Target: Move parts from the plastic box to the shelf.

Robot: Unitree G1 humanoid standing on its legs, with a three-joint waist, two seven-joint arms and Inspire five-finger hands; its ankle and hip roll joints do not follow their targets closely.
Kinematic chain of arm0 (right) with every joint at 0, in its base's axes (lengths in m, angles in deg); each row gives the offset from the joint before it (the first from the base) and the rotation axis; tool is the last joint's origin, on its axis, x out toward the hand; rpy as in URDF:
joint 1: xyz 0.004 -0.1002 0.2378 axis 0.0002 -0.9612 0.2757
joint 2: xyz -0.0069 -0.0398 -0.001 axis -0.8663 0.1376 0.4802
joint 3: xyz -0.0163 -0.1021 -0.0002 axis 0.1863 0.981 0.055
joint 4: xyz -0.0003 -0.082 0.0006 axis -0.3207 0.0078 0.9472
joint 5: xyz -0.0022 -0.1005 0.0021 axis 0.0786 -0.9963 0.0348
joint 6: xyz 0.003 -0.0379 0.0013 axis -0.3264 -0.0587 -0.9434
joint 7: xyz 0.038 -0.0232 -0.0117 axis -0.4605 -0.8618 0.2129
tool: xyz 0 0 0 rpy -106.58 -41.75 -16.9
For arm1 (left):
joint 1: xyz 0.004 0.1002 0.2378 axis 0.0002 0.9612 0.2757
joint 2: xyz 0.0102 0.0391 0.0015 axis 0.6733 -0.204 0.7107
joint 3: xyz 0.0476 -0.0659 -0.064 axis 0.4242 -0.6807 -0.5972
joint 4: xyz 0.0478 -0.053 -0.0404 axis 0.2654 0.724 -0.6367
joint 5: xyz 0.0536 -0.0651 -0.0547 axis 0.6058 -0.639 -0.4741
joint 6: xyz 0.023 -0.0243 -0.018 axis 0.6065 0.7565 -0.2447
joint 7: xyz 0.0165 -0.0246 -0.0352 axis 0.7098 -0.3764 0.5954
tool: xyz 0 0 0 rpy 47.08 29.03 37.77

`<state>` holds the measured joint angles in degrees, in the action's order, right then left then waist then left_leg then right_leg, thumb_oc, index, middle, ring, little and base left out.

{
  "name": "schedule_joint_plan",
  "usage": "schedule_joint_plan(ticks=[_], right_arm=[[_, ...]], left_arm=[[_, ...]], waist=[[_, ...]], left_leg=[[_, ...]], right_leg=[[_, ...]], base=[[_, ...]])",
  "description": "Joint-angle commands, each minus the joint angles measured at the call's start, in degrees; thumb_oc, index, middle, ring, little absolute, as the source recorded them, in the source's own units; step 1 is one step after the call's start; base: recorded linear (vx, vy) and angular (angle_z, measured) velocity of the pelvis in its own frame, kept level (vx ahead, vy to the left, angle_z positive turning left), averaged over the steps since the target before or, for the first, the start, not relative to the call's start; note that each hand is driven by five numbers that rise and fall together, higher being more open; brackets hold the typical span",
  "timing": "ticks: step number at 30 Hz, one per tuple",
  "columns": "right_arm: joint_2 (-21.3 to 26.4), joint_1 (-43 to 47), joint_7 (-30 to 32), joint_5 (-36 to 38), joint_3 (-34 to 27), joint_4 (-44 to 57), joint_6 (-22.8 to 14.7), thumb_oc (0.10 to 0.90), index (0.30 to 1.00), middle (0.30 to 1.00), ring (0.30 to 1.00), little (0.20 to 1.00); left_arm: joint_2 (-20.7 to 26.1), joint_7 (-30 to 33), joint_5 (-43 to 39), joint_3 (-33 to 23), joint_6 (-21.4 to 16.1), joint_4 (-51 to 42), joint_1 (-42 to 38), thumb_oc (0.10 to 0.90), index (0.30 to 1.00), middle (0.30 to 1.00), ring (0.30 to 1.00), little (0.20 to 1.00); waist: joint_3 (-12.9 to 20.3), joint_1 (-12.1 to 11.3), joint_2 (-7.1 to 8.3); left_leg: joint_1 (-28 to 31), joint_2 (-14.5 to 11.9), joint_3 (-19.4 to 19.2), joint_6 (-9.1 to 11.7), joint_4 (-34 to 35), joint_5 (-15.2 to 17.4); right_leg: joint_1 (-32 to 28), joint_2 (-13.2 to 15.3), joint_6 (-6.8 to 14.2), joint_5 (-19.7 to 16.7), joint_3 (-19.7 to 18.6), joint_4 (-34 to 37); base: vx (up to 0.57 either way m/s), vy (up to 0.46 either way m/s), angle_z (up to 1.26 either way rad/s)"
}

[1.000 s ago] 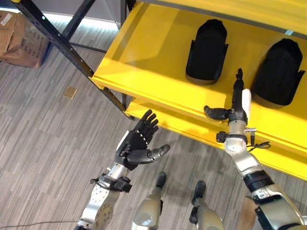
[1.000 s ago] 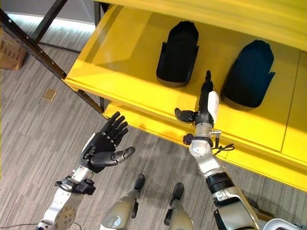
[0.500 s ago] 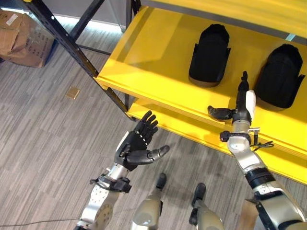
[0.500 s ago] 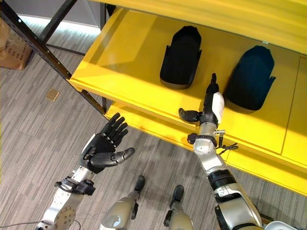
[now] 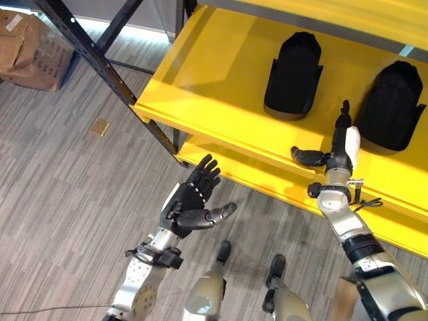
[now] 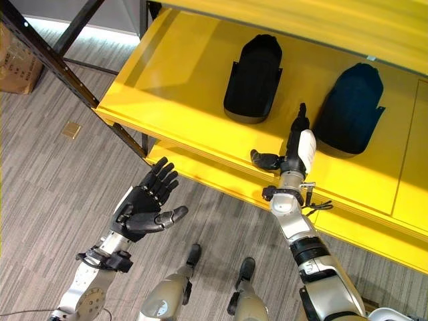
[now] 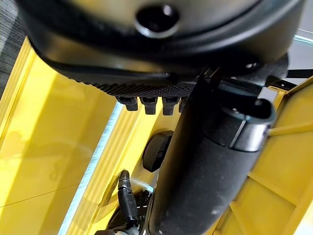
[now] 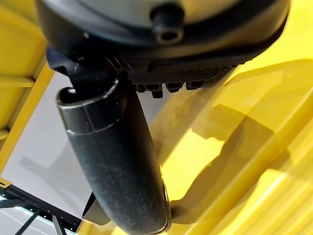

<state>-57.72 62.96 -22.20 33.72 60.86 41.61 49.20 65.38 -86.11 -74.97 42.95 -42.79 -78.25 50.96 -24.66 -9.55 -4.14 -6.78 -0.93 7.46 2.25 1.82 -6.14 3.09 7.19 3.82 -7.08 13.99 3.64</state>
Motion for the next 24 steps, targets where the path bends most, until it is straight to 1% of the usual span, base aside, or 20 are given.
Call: schedule_joint_plan(ticks=[1, 9, 13, 18, 21, 24], right_arm=[[3.11, 6.49, 4.91, -0.02, -1.44, 1.83, -2.08, 0.9, 1.0, 1.0, 1.0, 1.0], [2.48, 6.65, 5.95, -1.32, -1.51, 1.8, -1.03, 0.9, 1.0, 1.0, 1.0, 1.0], [2.31, 6.46, 7.72, -1.04, -1.58, 1.84, -0.17, 0.9, 1.0, 1.0, 1.0, 1.0], [2.06, 6.61, 8.19, -1.08, -2.09, 1.63, 0.72, 0.9, 1.0, 1.0, 1.0, 1.0], [2.11, 6.15, 10.53, -1.6, -1.9, 1.54, 3.14, 0.9, 1.0, 1.0, 1.0, 1.0], [1.72, 5.7, 10.78, -2.09, -1.93, 1.71, 4.38, 0.9, 1.0, 1.0, 1.0, 1.0]], left_arm=[[2.47, -1.4, -1.59, 0.28, -5.75, -7.2, -1.1, 0.9, 1.0, 1.0, 1.0, 1.0], [2.25, -1.11, -1.36, 0.82, -5.95, -7.07, -1.18, 0.9, 1.0, 1.0, 1.0, 1.0], [2.48, -1.31, -0.8, 0.94, -6.71, -6.93, -1.09, 0.9, 1.0, 1.0, 1.0, 1.0], [2.57, -0.41, -1.03, 1.21, -6.1, -7.56, -1.34, 0.9, 1.0, 1.0, 1.0, 1.0], [2.34, -0.18, -1.19, 1.21, -7.58, -7.32, -0.96, 0.9, 1.0, 1.0, 1.0, 1.0], [2.24, -0.23, -0.97, 1.05, -6.95, -7.65, -1.2, 0.9, 1.0, 1.0, 1.0, 1.0]], waist=[[3.26, 0.07, 0.56], [3.45, 0.26, 0.39], [3.61, 0.32, 0.46], [3.64, 0.37, 0.43], [4.03, 0.54, 0.48], [4.44, 0.58, 0.74]], left_leg=[[-0.33, 0.54, -4.49, -3.36, -2.07, 3.25], [-0.1, 0.58, -4.44, -3.35, -2.09, 3.3], [0.02, 0.56, -4.56, -3.31, -2.07, 3.35], [0.06, 0.52, -4.5, -3.28, -2.27, 3.49], [0.28, 0.51, -4.57, -3.2, -2.15, 3.49], [0.58, 0.54, -4.59, -3.25, -2.13, 3.6]], right_leg=[[0.71, 2.51, 0.65, 7.87, -3.7, -11.84], [0.7, 2.43, 0.54, 8.05, -3.86, -12.13], [0.59, 2.43, 0.57, 7.98, -3.98, -11.99], [0.62, 2.33, 0.54, 8.13, -4.12, -12.21], [0.34, 2.21, 0.41, 8.26, -4.19, -12.07], [0.07, 2.17, 0.42, 8.31, -4.21, -12.07]], base=[[0.0, 0.0, 0.0], [0.0, 0.0, 0.0], [0.0, 0.0, 0.0], [0.0, 0.0, 0.0], [0.01, 0.011, 0.0], [0.02, 0.013, -0.02]])
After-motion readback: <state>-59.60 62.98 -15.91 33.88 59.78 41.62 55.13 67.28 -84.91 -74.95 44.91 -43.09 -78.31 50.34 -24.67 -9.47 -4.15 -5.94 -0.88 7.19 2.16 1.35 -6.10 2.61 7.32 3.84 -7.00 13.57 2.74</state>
